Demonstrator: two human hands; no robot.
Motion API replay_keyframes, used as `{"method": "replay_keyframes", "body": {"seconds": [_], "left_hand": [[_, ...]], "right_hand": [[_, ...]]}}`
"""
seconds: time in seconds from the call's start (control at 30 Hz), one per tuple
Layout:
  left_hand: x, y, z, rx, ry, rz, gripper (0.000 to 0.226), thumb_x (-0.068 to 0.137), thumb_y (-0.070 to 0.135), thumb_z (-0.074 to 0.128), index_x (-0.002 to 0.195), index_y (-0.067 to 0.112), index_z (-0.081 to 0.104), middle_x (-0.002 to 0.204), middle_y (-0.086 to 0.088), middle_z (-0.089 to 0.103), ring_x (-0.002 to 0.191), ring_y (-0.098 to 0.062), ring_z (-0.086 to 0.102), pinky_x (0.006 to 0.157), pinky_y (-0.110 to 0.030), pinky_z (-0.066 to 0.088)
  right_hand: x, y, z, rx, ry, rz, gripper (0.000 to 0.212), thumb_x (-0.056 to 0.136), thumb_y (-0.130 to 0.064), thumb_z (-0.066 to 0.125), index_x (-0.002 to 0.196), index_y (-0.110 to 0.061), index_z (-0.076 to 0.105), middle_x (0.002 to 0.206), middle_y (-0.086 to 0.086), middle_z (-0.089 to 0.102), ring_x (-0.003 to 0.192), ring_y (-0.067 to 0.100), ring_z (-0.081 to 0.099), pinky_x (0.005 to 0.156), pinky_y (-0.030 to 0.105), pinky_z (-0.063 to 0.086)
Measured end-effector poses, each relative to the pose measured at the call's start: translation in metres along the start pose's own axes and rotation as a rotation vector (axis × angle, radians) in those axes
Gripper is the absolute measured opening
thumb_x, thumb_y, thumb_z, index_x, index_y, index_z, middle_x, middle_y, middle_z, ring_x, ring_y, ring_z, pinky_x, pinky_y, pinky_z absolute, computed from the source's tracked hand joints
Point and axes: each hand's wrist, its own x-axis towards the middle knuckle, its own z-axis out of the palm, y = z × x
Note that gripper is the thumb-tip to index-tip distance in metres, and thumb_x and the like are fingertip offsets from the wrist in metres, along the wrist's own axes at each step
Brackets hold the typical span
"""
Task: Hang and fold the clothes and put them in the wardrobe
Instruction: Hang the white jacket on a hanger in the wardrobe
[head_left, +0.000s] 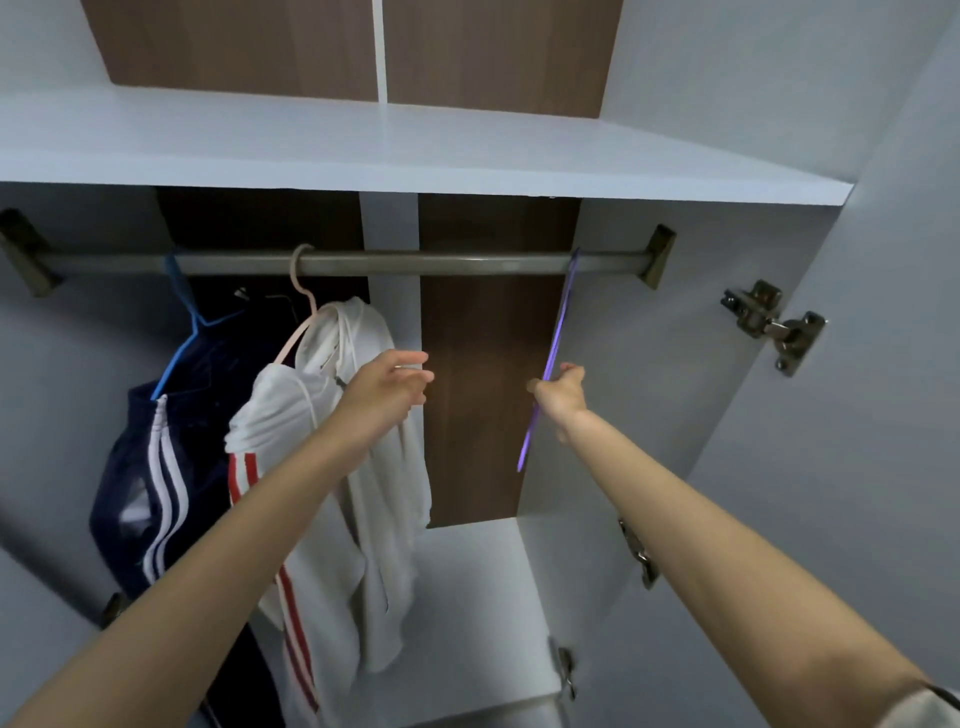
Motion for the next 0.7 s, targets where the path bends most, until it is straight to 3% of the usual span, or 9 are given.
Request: {"method": "replay_keyframes", "body": {"seconds": [0.07, 0.13, 0.27, 0.4, 0.53, 0.63, 0.7], "left_hand": [[0.010, -0.001, 0.003, 0.007, -0.003, 0.001, 0.022, 0.096, 0.020, 0.054, 0.117, 0.026, 0.058, 0.108, 0.002, 0.066, 0.094, -0.010, 0.065, 0.075, -0.022, 0.048], [0.019, -0.002, 0.008, 0.014, -0.009, -0.008, 0.023, 0.096, 0.019, 0.054, 0.117, 0.027, 0.058, 0.107, 0.005, 0.067, 0.092, -0.008, 0.066, 0.073, -0.021, 0.048], [0.028, -0.003, 0.016, 0.048, -0.027, -0.013, 0.025, 0.097, 0.020, 0.053, 0.121, 0.025, 0.057, 0.107, 0.008, 0.066, 0.088, -0.006, 0.066, 0.069, -0.019, 0.046], [0.025, 0.003, 0.023, 0.058, -0.054, -0.011, 0.026, 0.098, 0.017, 0.051, 0.123, 0.022, 0.056, 0.110, 0.004, 0.065, 0.085, -0.006, 0.065, 0.077, -0.022, 0.048], [0.016, 0.011, 0.028, 0.072, -0.094, 0.016, 0.029, 0.098, 0.016, 0.051, 0.127, 0.018, 0.054, 0.113, -0.001, 0.063, 0.088, -0.009, 0.063, 0.083, -0.026, 0.049], [0.008, 0.013, 0.031, 0.077, -0.109, 0.059, 0.030, 0.099, 0.016, 0.050, 0.128, 0.018, 0.053, 0.108, 0.004, 0.062, 0.084, -0.005, 0.062, 0.068, -0.016, 0.047], [0.001, 0.011, 0.030, 0.104, -0.121, 0.095, 0.030, 0.099, 0.018, 0.049, 0.128, 0.020, 0.053, 0.106, 0.007, 0.062, 0.085, -0.003, 0.062, 0.062, -0.010, 0.042]], "right_hand": [[0.017, -0.005, 0.007, 0.153, -0.037, 0.099, 0.044, 0.093, -0.005, 0.053, 0.129, -0.012, 0.029, 0.107, 0.008, 0.046, 0.080, 0.023, 0.054, 0.077, 0.035, 0.049], [0.027, -0.010, 0.010, 0.288, -0.091, 0.190, 0.038, 0.095, -0.003, 0.050, 0.118, -0.020, 0.025, 0.098, 0.006, 0.047, 0.060, 0.016, 0.050, 0.058, 0.028, 0.045], [0.041, -0.011, 0.009, 0.248, 0.025, 0.074, 0.036, 0.098, -0.013, 0.048, 0.131, -0.014, 0.034, 0.093, 0.009, 0.049, 0.058, 0.016, 0.042, 0.037, 0.019, 0.036], [0.047, -0.013, -0.010, 0.050, 0.134, -0.065, 0.033, 0.100, -0.019, 0.044, 0.129, -0.004, 0.051, 0.101, 0.010, 0.053, 0.089, 0.024, 0.052, 0.072, 0.029, 0.041], [0.037, -0.016, -0.034, 0.051, 0.114, -0.142, 0.021, 0.101, -0.015, 0.043, 0.116, -0.012, 0.056, 0.082, 0.004, 0.055, 0.063, 0.014, 0.046, 0.056, 0.023, 0.031], [0.017, -0.023, -0.054, 0.057, 0.083, -0.125, 0.016, 0.101, -0.017, 0.046, 0.089, -0.022, 0.056, 0.067, -0.001, 0.049, 0.053, 0.009, 0.037, 0.048, 0.018, 0.027], [-0.007, -0.026, -0.067, 0.024, 0.049, -0.106, 0.021, 0.100, -0.011, 0.044, 0.087, -0.022, 0.056, 0.064, -0.001, 0.049, 0.047, 0.009, 0.033, 0.037, 0.016, 0.023]]}}
